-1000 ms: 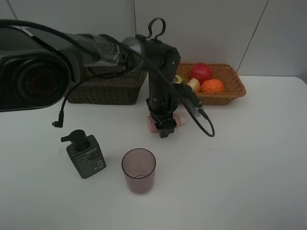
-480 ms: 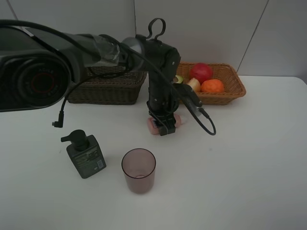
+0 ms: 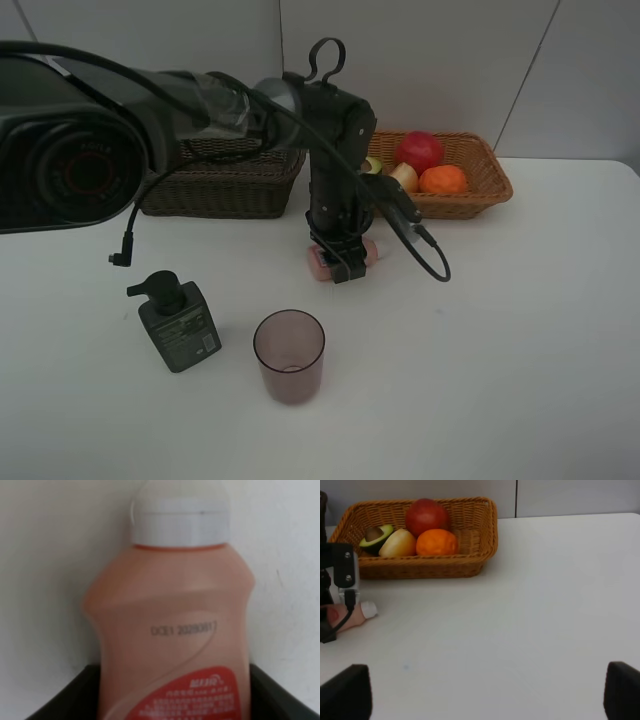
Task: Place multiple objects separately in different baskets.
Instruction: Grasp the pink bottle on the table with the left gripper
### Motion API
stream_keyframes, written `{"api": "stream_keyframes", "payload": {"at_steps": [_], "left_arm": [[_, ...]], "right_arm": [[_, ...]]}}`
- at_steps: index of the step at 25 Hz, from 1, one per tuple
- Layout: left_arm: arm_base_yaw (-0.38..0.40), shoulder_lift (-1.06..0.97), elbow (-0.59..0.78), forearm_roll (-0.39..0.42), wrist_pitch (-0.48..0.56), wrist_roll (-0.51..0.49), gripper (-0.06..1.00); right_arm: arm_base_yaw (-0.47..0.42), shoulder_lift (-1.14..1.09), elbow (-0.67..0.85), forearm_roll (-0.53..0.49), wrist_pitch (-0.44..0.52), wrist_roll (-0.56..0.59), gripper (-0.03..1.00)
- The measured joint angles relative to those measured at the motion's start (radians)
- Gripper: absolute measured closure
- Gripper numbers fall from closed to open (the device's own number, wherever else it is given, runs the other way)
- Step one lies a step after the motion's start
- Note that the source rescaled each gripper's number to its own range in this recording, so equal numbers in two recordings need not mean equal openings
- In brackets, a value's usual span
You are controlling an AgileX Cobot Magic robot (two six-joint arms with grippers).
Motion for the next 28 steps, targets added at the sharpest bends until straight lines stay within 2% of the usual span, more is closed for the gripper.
{"api": "stream_keyframes", "payload": {"at_steps": [8,24,28], "left_arm": [[0.000,-0.005,0.000,0.000,0.008,0.000,0.22],[0.002,-0.130,0.000,0.000,0.156,-0.003,0.22],[0.007,-0.169,0.000,0.000,0.162,-0.017,0.22]], "right_arm": [[0.000,0.000,0.000,0.000,0.000,0.000,0.04],[0.000,0.000,0.000,0.000,0.000,0.000,0.04],[0.000,0.000,0.000,0.000,0.000,0.000,0.04]]}}
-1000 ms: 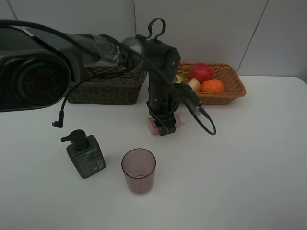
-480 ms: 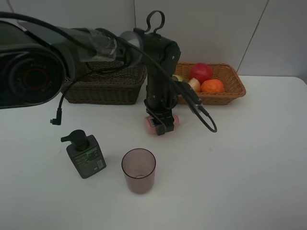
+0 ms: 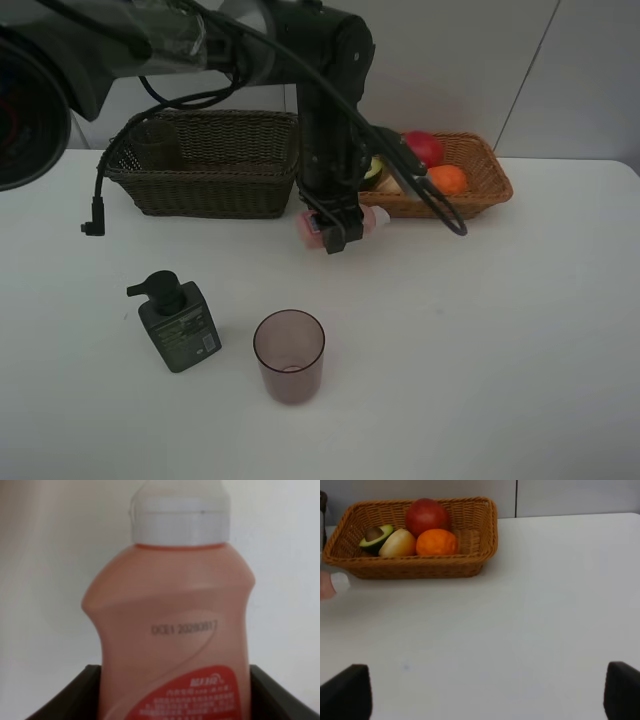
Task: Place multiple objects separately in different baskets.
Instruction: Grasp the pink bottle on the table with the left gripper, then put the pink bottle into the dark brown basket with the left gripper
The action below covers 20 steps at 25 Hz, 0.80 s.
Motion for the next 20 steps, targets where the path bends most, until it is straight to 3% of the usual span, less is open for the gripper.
{"api": "stream_keyframes", "payload": {"at_steps": [9,20], "left_arm": [[0.057,-0.050,-0.041,0.005,0.005,-0.054,0.22],[0.183,-0.064,-0.124,0.080,0.000,-0.097,0.22]], "right_arm": [[0.000,0.000,0.000,0.000,0.000,0.000,0.04],[0.000,0.000,0.000,0.000,0.000,0.000,0.04]]}}
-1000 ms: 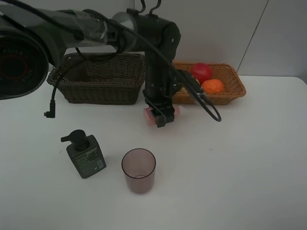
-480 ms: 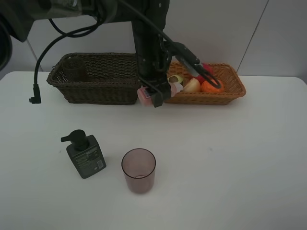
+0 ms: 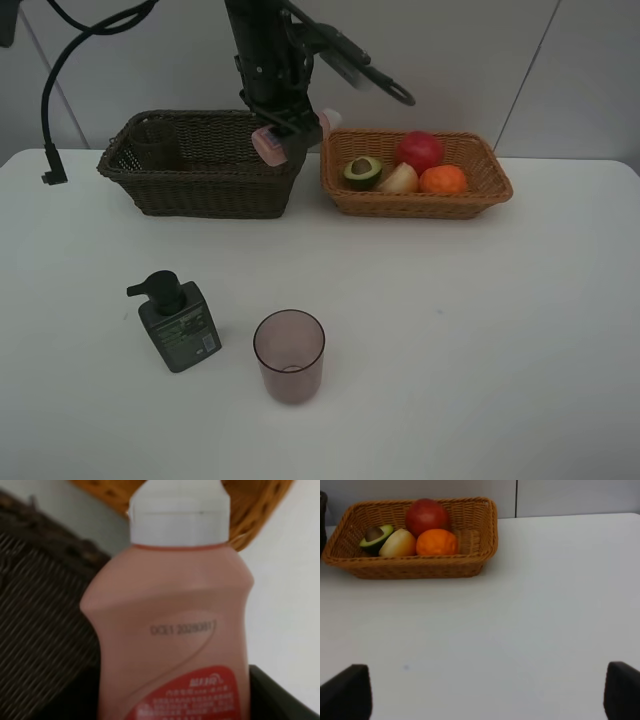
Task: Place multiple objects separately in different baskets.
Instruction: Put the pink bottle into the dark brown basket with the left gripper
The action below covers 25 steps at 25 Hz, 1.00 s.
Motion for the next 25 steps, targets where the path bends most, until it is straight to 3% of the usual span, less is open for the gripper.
{"api": "stream_keyframes", "payload": {"at_steps": [5,14,25], "left_arm": [[0.062,0.000,0.000,0.072,-0.071,-0.015,0.22],[0.154,0.001,0.009,0.123,-0.201,-0.015,0.22],[0.217,0.096,0.021,0.132,-0.214,-0.015,0.22]], "right_arm": [[0.000,0.000,0.000,0.000,0.000,0.000,0.04],[0.000,0.000,0.000,0.000,0.000,0.000,0.04],[0.000,0.000,0.000,0.000,0.000,0.000,0.04]]}}
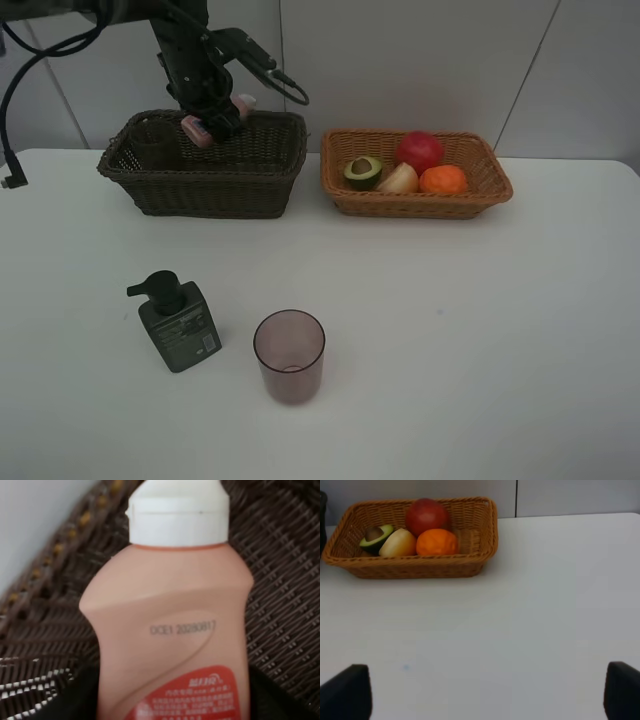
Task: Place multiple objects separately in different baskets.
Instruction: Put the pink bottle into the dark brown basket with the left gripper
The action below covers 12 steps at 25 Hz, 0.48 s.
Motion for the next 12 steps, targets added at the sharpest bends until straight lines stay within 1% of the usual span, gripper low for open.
{"api": "stream_keyframes", "payload": {"at_steps": [12], "left_arm": [[0.004,0.023,0.000,-0.004,-0.017,0.000,0.22]], "right_arm": [[0.000,0.000,0.000,0.000,0.000,0.000,0.04]]}}
